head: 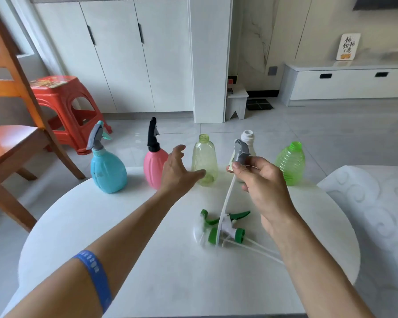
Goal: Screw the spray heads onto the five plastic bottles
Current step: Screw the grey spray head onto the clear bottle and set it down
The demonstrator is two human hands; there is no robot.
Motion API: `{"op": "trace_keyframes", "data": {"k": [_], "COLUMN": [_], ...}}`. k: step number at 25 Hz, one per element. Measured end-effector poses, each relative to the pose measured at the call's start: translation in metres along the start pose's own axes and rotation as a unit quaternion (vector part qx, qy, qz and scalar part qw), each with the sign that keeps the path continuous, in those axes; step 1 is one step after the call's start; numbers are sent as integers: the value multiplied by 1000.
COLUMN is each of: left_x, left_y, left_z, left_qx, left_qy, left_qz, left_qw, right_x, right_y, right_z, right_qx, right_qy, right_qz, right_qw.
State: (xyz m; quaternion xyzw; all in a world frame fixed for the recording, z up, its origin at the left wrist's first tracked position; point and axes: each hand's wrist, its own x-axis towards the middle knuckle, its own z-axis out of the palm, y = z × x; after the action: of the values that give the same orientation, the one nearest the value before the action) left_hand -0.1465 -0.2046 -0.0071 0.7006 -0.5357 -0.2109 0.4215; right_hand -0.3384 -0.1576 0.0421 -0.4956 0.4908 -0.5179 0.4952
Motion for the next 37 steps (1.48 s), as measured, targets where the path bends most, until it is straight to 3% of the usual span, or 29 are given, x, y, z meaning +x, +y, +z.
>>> {"op": "trace_keyframes", "data": {"k": [7,13,17,20,23,28,37], "left_x": [50,17,-26,-63,-95,-106,-104], "left_y": [0,-5,1,-15,-50,-75,-74], "left_z": [55,44,4,-38,-76,-96,-93], "left_qx": [-21,-54,41,138,216,320,318], "left_qy": [7,52,49,93,126,103,85], "left_qz": [-38,38,146,178,160,110,111], "left_qw": [999,996,987,970,955,935,938], "right_x": [26,32,23,7,-9,-20,-19], "right_y": [-4,-7,-10,-7,-6,-5,12], "right_z": [-29,-33,-28,-13,5,21,39], "right_qx": [3,19,99,157,193,248,211], "right_qy": [86,109,122,98,74,61,26], "right_qz": [-24,-29,36,48,31,10,-17], "right_qw": [996,993,987,982,978,967,977]}}
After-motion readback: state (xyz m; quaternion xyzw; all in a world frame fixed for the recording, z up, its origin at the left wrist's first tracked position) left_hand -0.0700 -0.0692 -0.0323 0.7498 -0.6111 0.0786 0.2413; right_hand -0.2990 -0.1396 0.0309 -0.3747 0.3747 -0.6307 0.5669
